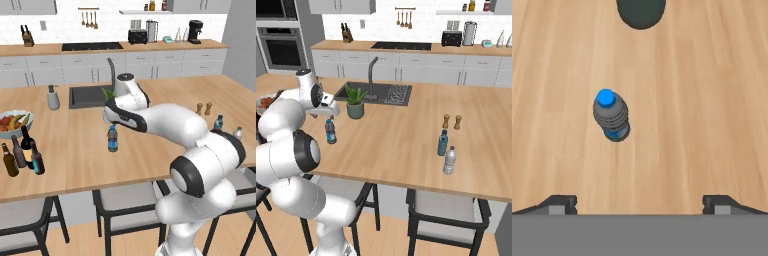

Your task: Move the plastic bottles in the middle to the plastics group, and the glass bottles in the middle to the glass group.

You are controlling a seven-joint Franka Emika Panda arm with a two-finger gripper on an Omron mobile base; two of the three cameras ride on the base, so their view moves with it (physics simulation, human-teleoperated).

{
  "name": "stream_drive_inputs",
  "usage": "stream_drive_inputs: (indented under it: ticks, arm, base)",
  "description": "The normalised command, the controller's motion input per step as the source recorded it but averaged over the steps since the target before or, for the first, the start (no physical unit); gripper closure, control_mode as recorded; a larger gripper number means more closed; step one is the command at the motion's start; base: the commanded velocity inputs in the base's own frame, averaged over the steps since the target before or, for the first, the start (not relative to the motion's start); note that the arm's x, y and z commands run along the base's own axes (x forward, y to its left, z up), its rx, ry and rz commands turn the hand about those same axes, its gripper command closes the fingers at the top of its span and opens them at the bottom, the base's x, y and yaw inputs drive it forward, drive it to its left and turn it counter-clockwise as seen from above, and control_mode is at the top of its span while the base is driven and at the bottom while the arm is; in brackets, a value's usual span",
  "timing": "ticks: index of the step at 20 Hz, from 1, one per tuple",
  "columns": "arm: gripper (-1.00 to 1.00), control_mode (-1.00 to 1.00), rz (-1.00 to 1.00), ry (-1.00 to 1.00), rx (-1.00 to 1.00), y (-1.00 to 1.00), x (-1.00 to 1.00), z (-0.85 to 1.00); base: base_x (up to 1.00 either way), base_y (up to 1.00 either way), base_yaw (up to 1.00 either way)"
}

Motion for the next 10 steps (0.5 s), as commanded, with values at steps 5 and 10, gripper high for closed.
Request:
stream_drive_inputs:
  ticks: [5,10]
  arm:
    - [-1.00,-1.00,0.00,-0.10,0.11,-0.05,0.00,-0.38]
    - [-1.00,-1.00,0.02,-0.14,0.08,0.10,0.01,-0.27]
  base:
    - [0.00,0.00,0.00]
    - [0.00,0.00,0.00]
